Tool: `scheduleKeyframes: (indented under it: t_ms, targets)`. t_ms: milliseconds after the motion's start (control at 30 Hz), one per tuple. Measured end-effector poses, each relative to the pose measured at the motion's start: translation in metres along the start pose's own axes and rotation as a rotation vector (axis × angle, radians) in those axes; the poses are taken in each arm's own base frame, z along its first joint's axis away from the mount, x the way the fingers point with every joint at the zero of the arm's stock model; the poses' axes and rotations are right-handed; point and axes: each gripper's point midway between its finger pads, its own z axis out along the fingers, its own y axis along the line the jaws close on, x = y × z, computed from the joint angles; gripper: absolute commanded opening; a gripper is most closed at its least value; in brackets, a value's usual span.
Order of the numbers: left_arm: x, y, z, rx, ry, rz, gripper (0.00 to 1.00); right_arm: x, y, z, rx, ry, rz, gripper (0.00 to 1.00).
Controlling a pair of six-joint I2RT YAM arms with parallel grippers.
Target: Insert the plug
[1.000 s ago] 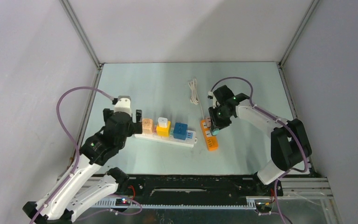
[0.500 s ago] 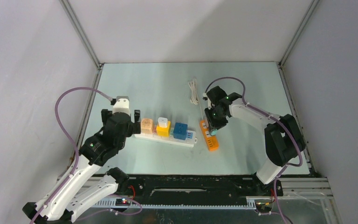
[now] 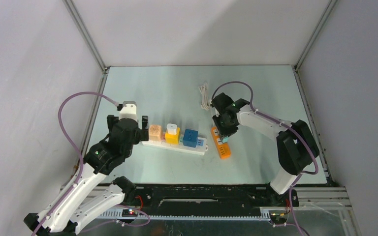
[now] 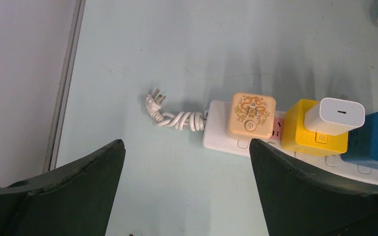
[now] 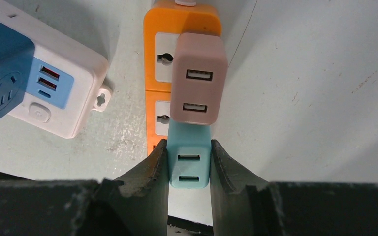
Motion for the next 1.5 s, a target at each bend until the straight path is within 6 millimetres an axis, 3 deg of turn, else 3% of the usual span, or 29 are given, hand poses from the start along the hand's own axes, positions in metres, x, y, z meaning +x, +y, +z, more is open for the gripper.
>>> scheduleKeyframes:
  t_ms: [633,667,700,800,867,900,933,1067,1300,1500]
  targets:
    - [0.0,0.0,0.0,0.002,0.0,-0.001,1.0,0.003,-0.001,0.007,0.001,-0.08,0.032,0.0]
    - [0.0,0.0,0.0,0.002,0.0,-0.001,1.0,0.003,-0.001,0.007,0.001,-0.083,0.031,0.09]
    - [0.0,0.0,0.0,0.003,0.0,-0.001,1.0,0.003,-0.001,0.007,0.0,-0.086,0.031,0.25]
    - [0.0,0.0,0.0,0.003,0.0,-0.001,1.0,0.002,-0.001,0.005,-0.005,-0.097,0.027,0.52]
    - [0.0,-0.001,0.0,0.003,0.0,0.0,1.0,0.004,-0.001,0.003,-0.01,-0.097,0.027,0.88]
    - [0.0,-0.001,0.0,0.004,0.0,0.0,1.0,0.007,-0.001,0.002,-0.014,-0.091,0.017,0.98]
    - [0.0,-0.001,0.0,0.005,0.001,0.0,1.0,0.007,0.001,-0.001,-0.024,-0.092,0.024,0.99]
    - [0.0,-0.001,0.0,0.007,0.001,-0.001,1.0,-0.004,0.009,-0.032,-0.09,-0.187,0.018,1.0]
    - [0.001,-0.003,0.001,0.015,0.006,0.002,1.0,-0.032,0.007,-0.114,-0.194,-0.457,0.055,1.0]
    - [0.003,-0.007,0.002,0.025,0.018,0.008,1.0,-0.037,-0.007,-0.143,-0.221,-0.55,0.099,1.0]
